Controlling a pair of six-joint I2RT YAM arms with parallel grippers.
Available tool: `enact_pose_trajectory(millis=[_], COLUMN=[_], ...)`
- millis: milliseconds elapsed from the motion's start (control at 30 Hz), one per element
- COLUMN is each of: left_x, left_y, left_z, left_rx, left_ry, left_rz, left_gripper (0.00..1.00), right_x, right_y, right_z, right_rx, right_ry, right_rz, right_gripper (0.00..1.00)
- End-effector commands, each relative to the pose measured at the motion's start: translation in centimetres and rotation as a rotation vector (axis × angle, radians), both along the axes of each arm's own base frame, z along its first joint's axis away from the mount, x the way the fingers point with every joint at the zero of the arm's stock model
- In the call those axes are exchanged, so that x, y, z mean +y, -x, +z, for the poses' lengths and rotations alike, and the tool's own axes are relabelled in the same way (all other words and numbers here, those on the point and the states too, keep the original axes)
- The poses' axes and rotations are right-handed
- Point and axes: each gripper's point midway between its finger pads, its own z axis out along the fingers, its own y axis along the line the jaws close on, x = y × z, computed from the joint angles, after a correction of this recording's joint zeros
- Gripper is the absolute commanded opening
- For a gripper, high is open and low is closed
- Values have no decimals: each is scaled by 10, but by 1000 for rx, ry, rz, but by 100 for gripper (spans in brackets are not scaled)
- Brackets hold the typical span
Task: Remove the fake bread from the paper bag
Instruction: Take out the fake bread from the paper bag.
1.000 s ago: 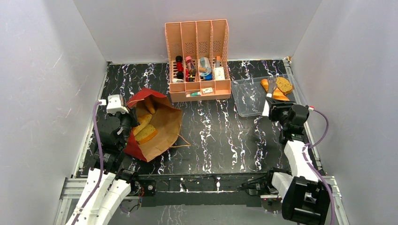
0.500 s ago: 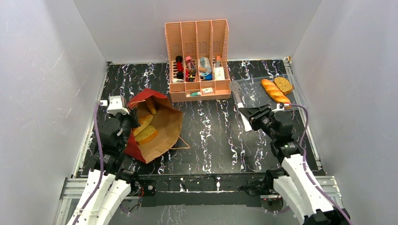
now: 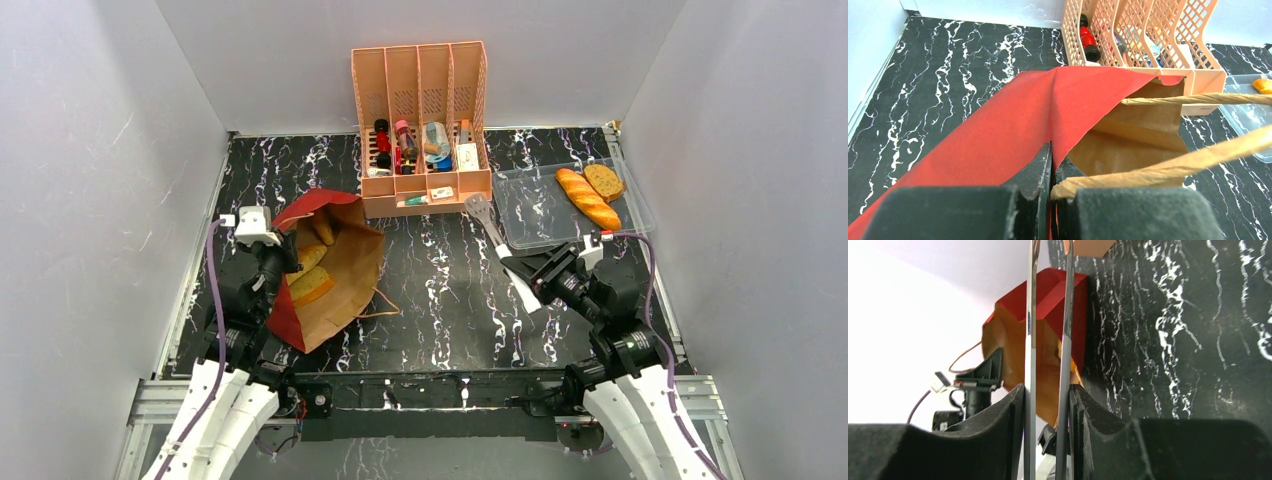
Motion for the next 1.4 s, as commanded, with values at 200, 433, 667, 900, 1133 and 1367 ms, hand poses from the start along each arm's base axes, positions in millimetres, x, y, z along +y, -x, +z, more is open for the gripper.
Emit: enact_pose_trajectory(millis=[200, 433, 667, 900, 1133, 1367], left_x=[-15, -17, -18, -16, -18, -18], left_y=[-5, -9, -16, -17, -16, -9], left_z=[4, 5, 6, 8, 11, 20], left_rx=[-45, -43, -37, -40, -56, -92], left_ry=[-10, -10, -18, -35, -30, -10], left_rz=[-84, -89, -88, -81, -93, -99], left_gripper=[0, 0, 0, 0, 0, 0], right_x=[15, 36, 122, 168, 208, 228], right_y=[22, -4, 9, 59, 111, 129], right_z=[69, 96, 115, 118, 81, 47], right_rx=[-141, -180, -205, -199, -115, -11], right_ry=[-74, -79, -18, -40, -60, -87], right_rz=[118, 180, 335, 451, 562, 558], right_gripper=[31, 31, 31, 31, 30, 30])
